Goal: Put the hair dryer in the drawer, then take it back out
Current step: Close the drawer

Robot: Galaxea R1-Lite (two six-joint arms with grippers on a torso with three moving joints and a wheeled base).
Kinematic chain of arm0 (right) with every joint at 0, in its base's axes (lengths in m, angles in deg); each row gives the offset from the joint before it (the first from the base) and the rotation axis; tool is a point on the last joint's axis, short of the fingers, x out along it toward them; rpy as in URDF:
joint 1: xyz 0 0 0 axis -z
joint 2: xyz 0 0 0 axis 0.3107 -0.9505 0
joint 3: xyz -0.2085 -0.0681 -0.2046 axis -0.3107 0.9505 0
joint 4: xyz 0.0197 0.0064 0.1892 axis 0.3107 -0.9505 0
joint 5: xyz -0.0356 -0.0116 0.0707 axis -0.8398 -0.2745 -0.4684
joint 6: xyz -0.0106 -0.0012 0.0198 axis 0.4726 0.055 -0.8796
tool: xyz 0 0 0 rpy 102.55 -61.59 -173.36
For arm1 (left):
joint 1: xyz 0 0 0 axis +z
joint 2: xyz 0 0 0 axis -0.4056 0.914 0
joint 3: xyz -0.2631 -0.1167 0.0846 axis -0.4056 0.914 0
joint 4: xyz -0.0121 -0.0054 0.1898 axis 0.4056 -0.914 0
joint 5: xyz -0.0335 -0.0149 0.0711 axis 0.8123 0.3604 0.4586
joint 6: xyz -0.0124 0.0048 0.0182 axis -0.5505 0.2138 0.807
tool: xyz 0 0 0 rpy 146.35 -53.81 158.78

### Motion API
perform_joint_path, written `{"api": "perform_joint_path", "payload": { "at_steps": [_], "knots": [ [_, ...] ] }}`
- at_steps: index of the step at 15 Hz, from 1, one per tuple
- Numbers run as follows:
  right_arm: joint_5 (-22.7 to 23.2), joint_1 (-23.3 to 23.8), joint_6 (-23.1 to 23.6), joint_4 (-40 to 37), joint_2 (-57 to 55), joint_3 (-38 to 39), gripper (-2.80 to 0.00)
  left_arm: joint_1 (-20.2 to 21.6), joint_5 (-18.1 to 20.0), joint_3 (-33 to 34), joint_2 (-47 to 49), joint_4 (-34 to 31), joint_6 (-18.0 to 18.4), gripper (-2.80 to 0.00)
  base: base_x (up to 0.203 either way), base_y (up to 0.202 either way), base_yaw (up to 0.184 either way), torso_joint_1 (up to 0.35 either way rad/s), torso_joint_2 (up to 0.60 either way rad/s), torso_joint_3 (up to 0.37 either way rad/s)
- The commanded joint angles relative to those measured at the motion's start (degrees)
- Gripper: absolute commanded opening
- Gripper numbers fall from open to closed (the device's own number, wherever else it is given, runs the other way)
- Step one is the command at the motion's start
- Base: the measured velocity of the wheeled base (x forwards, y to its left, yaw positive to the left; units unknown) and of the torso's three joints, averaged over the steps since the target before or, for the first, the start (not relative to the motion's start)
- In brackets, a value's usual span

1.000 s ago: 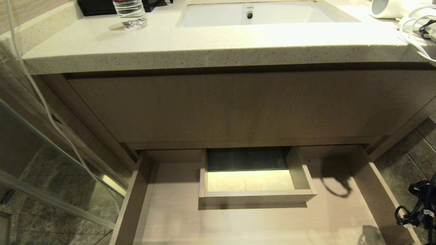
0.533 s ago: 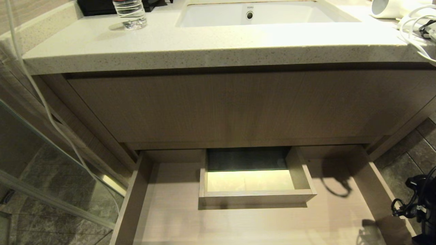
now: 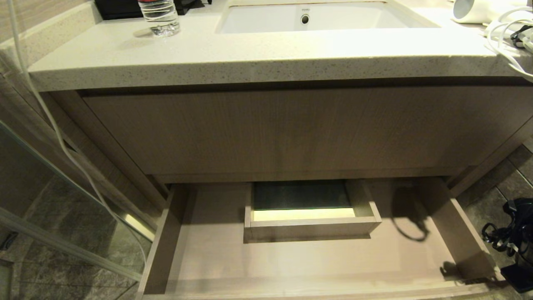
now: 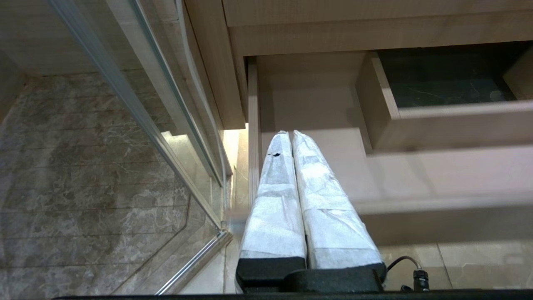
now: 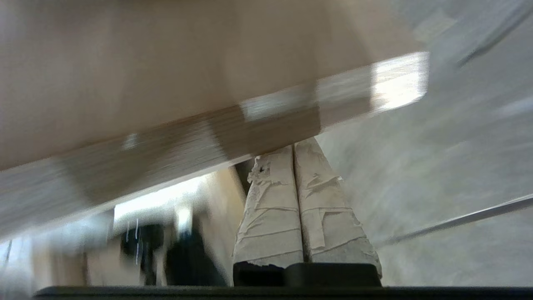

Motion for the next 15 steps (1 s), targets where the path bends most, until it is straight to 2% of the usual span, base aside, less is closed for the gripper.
{"api": "perform_joint_path", "payload": {
  "at_steps": [1,8,11,15],
  "knots": [
    [0.91,-0.58,0.12,5.97,2.45,-0.18,-2.8,0.0,-0.03,0.0,0.0,0.01,0.0,-2.8,0.0,0.0,0.0,0.0,0.0,0.0],
    [1.62,-8.55,-3.04,28.89,5.8,-2.1,-2.8,0.0,-0.03,0.0,0.0,0.01,0.0,-2.8,0.0,0.0,0.0,0.0,0.0,0.0],
    [3.08,-8.97,-1.97,29.56,8.87,-1.2,-2.8,0.0,-0.03,0.0,0.0,0.01,0.0,-2.8,0.0,0.0,0.0,0.0,0.0,0.0],
    [4.78,-8.89,0.62,29.96,14.1,3.83,-2.8,0.0,-0.03,0.0,0.0,0.01,0.0,-2.8,0.0,0.0,0.0,0.0,0.0,0.0]
  ]
}}
